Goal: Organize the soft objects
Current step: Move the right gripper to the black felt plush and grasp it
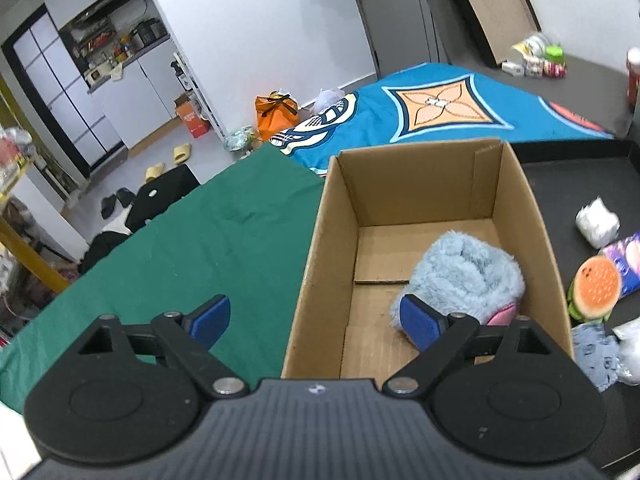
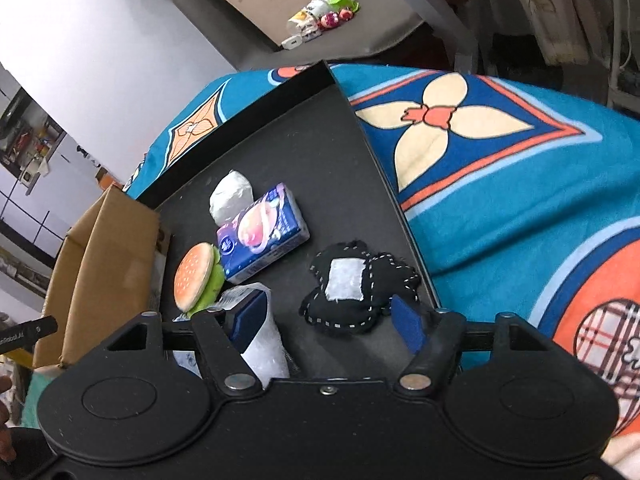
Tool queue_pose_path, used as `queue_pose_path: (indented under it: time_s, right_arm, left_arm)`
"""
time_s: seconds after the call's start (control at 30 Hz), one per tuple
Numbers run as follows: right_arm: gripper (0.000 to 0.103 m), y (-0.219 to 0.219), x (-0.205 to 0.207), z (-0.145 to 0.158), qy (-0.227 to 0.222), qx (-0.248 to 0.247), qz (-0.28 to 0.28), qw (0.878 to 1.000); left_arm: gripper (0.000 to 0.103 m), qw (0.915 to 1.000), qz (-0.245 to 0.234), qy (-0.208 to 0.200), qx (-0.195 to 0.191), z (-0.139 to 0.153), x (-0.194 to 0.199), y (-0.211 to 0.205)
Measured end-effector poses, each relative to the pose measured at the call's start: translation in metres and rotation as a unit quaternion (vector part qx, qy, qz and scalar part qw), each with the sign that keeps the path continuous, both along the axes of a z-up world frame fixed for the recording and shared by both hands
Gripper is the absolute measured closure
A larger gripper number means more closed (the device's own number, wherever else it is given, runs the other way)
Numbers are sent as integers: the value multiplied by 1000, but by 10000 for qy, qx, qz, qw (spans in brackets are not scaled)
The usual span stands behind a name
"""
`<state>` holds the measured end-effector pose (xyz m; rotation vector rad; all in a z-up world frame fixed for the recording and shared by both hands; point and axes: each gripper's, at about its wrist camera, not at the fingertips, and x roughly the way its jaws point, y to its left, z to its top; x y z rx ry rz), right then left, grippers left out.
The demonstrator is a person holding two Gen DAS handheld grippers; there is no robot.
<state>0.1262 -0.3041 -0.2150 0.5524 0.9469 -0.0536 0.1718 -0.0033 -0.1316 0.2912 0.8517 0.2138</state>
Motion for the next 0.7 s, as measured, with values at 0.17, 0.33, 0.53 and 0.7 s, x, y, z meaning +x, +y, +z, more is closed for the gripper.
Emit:
queue_pose_path:
  time_s: [0.17, 0.33, 0.53, 0.7]
  right_arm:
    - [35, 8, 5, -1, -55, -333, -49, 9994]
    - [47, 21, 10, -4, -25, -1037, -11, 9946]
    - [66, 29, 13, -5, 1, -1675, 214, 9856]
    - [76, 22, 12, -1, -30, -1558, 193, 9876]
  left_arm:
    - [12, 9997, -83, 119, 219, -5, 1, -5]
    - [12, 9994, -92, 207, 257, -7, 3, -8]
    - [12, 9993, -85, 180, 316, -5, 2, -10]
    - [12, 9994, -89, 149, 294, -3, 0, -10]
